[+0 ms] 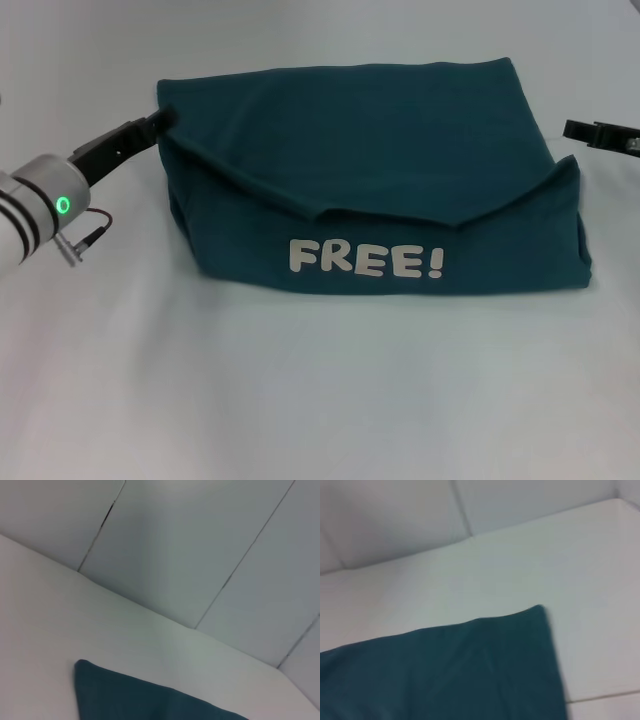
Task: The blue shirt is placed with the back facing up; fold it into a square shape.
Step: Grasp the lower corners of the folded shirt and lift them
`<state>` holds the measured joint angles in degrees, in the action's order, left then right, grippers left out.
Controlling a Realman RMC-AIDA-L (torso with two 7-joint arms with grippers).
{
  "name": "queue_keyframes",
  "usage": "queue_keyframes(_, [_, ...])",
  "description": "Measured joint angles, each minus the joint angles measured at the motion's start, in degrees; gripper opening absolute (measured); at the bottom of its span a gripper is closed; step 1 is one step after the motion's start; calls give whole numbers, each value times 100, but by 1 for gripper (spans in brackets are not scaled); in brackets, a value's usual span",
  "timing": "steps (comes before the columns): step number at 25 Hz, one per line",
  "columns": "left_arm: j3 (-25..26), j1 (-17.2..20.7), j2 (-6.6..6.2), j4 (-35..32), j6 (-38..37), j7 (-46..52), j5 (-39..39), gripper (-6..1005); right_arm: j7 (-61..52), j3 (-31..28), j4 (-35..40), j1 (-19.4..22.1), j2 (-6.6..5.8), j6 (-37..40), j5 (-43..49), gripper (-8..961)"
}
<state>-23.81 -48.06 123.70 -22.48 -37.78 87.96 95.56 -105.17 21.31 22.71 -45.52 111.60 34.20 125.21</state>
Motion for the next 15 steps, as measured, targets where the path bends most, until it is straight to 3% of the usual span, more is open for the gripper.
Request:
queue_keyframes(3, [-125, 182, -48, -21, -302, 53, 42, 677, -161, 18, 41, 103, -113, 576, 35, 640])
queue_keyframes(5, [-374, 398, -109, -63, -650, 149, 57, 699, -367, 30, 155, 336, -210, 1408, 22, 639])
queue_keyframes(11, [-792, 967, -107, -503, -1430, 181, 62, 766, -732, 34, 606, 758, -248, 2794, 17, 635])
queue_keyframes(15, [-1180, 1205, -87, -745, -1574, 152, 81, 766, -1083, 86, 900, 1000, -254, 3561, 30, 633])
